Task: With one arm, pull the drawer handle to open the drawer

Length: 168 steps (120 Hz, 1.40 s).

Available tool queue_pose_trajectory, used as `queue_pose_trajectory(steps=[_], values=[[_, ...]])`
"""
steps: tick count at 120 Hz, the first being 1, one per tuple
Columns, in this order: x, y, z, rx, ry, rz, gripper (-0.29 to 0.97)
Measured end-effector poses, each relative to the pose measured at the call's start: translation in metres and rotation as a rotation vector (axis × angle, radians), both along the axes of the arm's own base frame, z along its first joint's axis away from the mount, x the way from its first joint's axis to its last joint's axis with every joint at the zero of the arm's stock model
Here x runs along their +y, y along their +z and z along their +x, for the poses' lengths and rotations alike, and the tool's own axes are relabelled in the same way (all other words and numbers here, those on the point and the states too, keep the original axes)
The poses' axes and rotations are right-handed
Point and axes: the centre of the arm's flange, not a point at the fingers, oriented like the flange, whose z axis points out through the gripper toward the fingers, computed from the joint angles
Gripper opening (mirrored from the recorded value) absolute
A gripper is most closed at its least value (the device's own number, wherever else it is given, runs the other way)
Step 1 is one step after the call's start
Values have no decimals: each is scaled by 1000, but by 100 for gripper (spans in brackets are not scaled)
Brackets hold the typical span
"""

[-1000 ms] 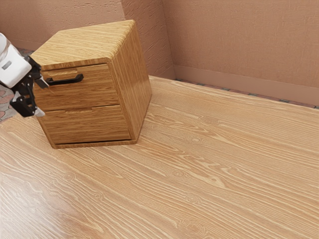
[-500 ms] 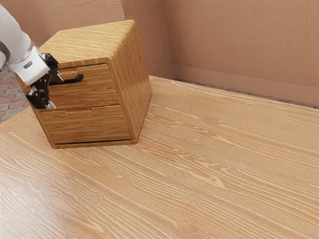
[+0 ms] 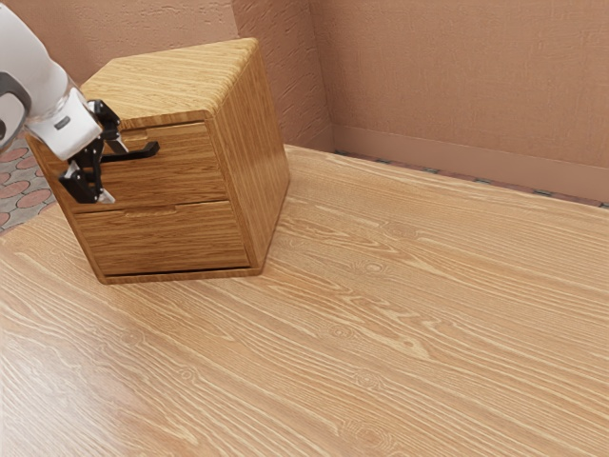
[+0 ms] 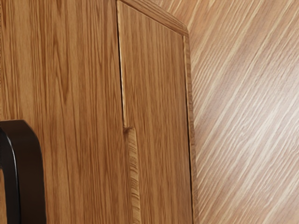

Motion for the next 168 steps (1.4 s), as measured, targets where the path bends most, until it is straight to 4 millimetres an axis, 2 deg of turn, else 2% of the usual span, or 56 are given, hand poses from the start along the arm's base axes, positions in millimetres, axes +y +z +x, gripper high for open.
queue_pose_trajectory(steps=[44, 80, 123, 144, 168], values=[[8, 0, 6, -17, 3, -2, 68], [19, -10, 5, -11, 20, -10, 68], [14, -20, 5, 3, 26, -17, 68], [14, -15, -6, -3, 40, -16, 61], [13, -21, -11, 7, 47, -27, 67]])
